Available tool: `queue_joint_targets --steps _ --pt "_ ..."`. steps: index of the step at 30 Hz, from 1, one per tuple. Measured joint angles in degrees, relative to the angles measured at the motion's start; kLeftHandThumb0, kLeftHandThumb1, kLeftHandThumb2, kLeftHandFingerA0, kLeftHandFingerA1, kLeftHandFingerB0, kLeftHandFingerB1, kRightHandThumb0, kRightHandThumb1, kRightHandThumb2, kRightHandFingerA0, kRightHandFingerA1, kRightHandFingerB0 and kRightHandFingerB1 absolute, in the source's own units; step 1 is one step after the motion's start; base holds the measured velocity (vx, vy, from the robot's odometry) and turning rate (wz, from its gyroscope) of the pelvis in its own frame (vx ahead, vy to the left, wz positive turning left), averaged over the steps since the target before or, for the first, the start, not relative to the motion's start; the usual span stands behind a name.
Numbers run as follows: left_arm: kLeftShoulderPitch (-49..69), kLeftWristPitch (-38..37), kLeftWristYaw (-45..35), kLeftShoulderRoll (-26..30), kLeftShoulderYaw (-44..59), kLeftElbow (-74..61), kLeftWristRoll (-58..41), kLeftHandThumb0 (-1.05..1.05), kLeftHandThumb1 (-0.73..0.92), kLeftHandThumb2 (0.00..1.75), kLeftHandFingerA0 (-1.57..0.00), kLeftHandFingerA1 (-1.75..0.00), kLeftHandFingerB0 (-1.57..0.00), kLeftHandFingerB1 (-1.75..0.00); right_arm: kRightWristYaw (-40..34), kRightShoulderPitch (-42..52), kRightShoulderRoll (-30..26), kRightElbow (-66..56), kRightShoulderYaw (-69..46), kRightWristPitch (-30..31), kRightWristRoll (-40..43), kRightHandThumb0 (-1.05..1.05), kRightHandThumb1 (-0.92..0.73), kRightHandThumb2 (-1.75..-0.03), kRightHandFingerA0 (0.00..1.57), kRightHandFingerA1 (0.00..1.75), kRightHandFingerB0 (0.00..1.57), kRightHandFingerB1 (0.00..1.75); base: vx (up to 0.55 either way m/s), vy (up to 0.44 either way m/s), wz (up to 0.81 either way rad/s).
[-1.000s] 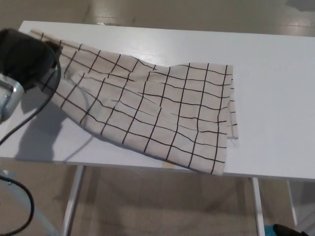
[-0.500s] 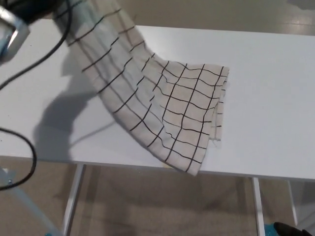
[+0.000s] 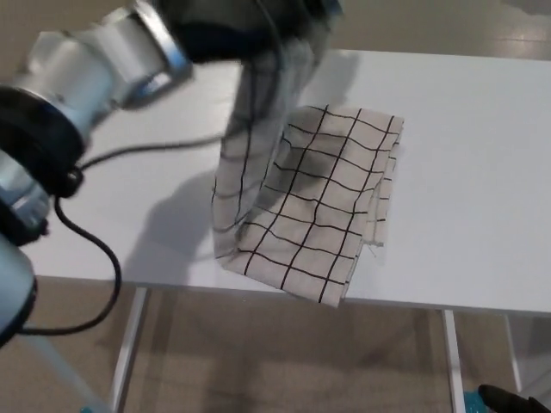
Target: Use the left hand to fold a white towel with checkered patterns in half.
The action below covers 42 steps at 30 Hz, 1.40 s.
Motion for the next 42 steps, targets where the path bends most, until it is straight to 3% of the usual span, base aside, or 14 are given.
queue_joint_targets --steps 1,2,6,9,10,11,15,18,19,22,28,38,39,42 --pt "0.0 0.0 0.0 0.0 0.0 0.0 0.0 -0.28 0.48 0.58 -1.00 -1.53 -0.93 -1.40 0.0 0.0 0.0 0.0 0.0 0.0 0.0 -0.40 -0.59 -0.56 0.61 0.47 0.59 0.47 0.00 0.000 0.00" --pt "1.2 -1.0 0.0 -1.3 -2.5 -1.1 1.8 -0.35 0.45 0.68 -1.07 -1.41 -1.05 -1.10 0.0 0.1 0.0 0.0 0.0 -0.1 -0.1 -0.40 -0.59 -0.57 0.60 0.47 0.60 0.48 0.00 0.000 0.00" --pt "3.7 -2.2 0.0 -2.6 -6.6 -2.5 4.7 -0.37 0.47 0.68 -1.02 -1.39 -0.99 -1.22 0.0 0.1 -0.1 -0.4 0.0 -0.2 -0.1 -0.39 -0.59 -0.57 0.60 0.47 0.61 0.48 0.00 0.000 0.00" --pt "5.6 -2.9 -0.7 -4.3 -9.0 -1.3 6.3 -0.35 0.53 0.58 -0.92 -1.33 -0.96 -1.02 0.3 -0.6 -0.3 -0.5 0.0 0.0 0.1 -0.38 -0.59 -0.57 0.60 0.47 0.61 0.48 0.00 0.000 0.00" --pt "6.1 -3.1 -1.0 -4.5 -9.3 -1.2 6.5 -0.52 0.57 0.58 -0.44 -0.60 -0.53 -0.45 0.4 -0.7 -0.3 -0.5 0.0 0.0 0.1 -0.38 -0.59 -0.57 0.60 0.48 0.61 0.49 0.00 0.000 0.00" --pt "7.2 -3.5 -1.8 -4.9 -9.9 -0.9 6.7 -0.69 0.61 0.59 -0.02 -0.22 -0.20 -0.30 0.5 -0.8 -0.4 -0.5 0.0 0.0 0.2 -0.38 -0.60 -0.57 0.60 0.49 0.61 0.49 0.00 0.000 0.00" --pt "9.1 -3.5 -5.3 -5.3 -9.6 -1.5 6.1 -0.85 0.53 0.88 0.00 0.00 -0.12 -0.25 0.7 -1.1 -0.4 -0.6 0.0 0.0 0.1 -0.38 -0.60 -0.57 0.60 0.48 0.61 0.49 0.00 0.000 0.00" --pt "10.5 -3.5 -8.6 -5.7 -8.8 -2.9 5.2 -0.85 0.49 0.89 0.00 0.00 0.00 -0.19 0.7 -1.3 -0.3 -0.6 0.1 0.0 0.0 -0.38 -0.60 -0.57 0.61 0.49 0.61 0.50 0.00 0.000 0.00" --pt "10.7 -3.5 -9.2 -5.8 -8.5 -3.1 5.0 -0.95 0.69 0.66 0.00 0.00 0.00 0.00 0.7 -1.3 -0.3 -0.6 0.1 0.0 0.0 -0.37 -0.60 -0.57 0.60 0.49 0.61 0.50 0.00 0.000 0.00" --pt "11.4 -3.5 -11.4 -6.2 -7.7 -4.1 4.0 -0.92 0.56 0.60 0.00 0.00 0.00 -0.20 0.7 -1.3 -0.3 -0.6 0.1 0.0 -0.1 -0.37 -0.60 -0.57 0.61 0.49 0.62 0.50 0.00 0.000 0.00" --pt "12.6 -3.3 -17.3 -7.5 -4.5 -6.7 0.8 -0.92 0.57 0.58 0.00 0.00 0.00 -0.17 0.7 -1.4 -0.2 -0.6 0.1 0.0 -0.2 -0.37 -0.61 -0.57 0.62 0.49 0.61 0.49 0.00 0.000 0.00" --pt "12.6 -2.3 -26.2 -9.5 4.1 -11.5 -6.5 -0.97 0.58 0.65 0.00 -0.02 0.00 -0.18 0.7 -1.4 0.0 -0.6 0.1 0.0 -0.2 -0.38 -0.61 -0.57 0.63 0.49 0.61 0.50 0.00 0.000 0.00" --pt "12.6 -2.2 -27.3 -9.5 5.4 -12.0 -7.6 -0.84 0.46 0.90 0.00 0.00 0.00 -0.12 0.7 -1.4 0.0 -0.6 0.1 0.0 -0.2 -0.38 -0.61 -0.58 0.62 0.49 0.61 0.50 0.00 0.000 0.00" --pt "12.5 -2.0 -29.1 -9.3 8.0 -12.9 -9.4 -0.84 0.46 0.90 0.00 -0.01 0.00 -0.13 0.7 -1.4 0.0 -0.6 0.1 0.0 -0.3 -0.38 -0.61 -0.57 0.62 0.49 0.62 0.50 0.00 0.000 0.00"
